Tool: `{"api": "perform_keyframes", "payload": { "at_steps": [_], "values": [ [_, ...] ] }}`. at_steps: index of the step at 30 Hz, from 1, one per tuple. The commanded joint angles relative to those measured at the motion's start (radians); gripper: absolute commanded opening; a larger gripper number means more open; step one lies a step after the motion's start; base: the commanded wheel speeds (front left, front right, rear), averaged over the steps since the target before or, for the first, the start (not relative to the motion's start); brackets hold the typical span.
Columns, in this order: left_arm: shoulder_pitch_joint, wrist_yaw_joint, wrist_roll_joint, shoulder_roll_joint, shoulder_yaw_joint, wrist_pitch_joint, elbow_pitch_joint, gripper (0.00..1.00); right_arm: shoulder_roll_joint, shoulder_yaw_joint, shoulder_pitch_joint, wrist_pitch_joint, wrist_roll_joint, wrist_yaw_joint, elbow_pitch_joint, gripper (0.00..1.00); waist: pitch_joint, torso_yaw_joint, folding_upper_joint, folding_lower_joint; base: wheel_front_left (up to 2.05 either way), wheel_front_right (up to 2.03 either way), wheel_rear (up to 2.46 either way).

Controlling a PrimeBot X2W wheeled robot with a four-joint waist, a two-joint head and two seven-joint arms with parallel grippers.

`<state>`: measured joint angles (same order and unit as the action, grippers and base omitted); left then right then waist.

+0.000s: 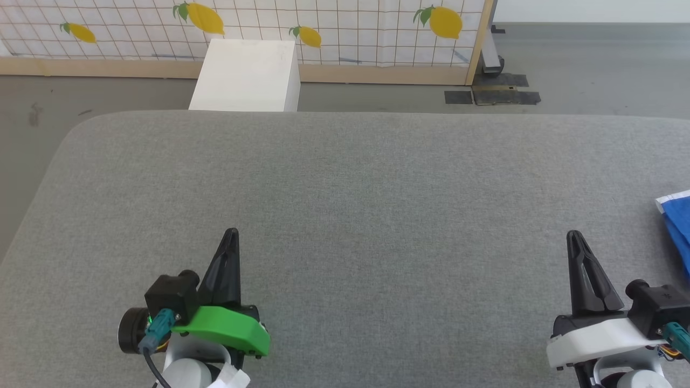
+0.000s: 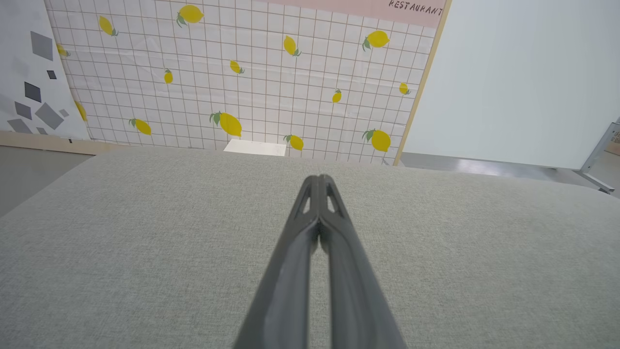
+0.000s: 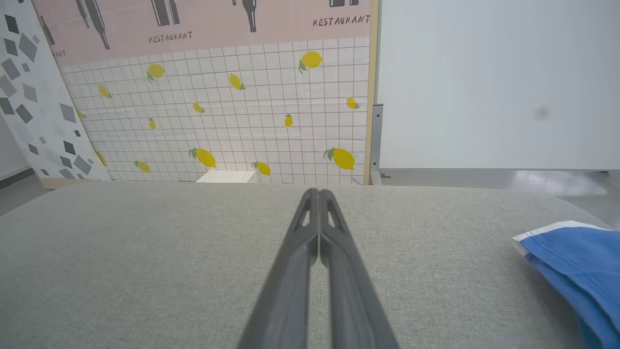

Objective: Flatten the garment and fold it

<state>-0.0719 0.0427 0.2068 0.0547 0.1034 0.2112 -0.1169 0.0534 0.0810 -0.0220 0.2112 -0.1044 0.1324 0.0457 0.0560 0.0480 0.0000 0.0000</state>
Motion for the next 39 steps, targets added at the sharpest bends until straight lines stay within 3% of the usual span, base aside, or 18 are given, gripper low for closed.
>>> {"api": "perform_keyframes", "payload": {
  "at_steps": [1, 39],
  "values": [
    [0.014, -0.005, -0.015, -0.001, -0.006, -0.005, 0.006, 0.0, -0.001, -0.005, 0.004, -0.006, 0.011, 0.0, -0.007, 0.0, -0.001, -0.001, 0.0, 0.0, 0.0, 0.0, 0.0],
    [0.037, -0.019, -0.09, -0.002, -0.044, -0.086, 0.05, 0.0, -0.002, -0.034, 0.011, -0.086, 0.047, -0.001, -0.022, 0.0, -0.022, -0.019, 0.0, 0.0, 0.0, 0.0, 0.0]
  ]
}}
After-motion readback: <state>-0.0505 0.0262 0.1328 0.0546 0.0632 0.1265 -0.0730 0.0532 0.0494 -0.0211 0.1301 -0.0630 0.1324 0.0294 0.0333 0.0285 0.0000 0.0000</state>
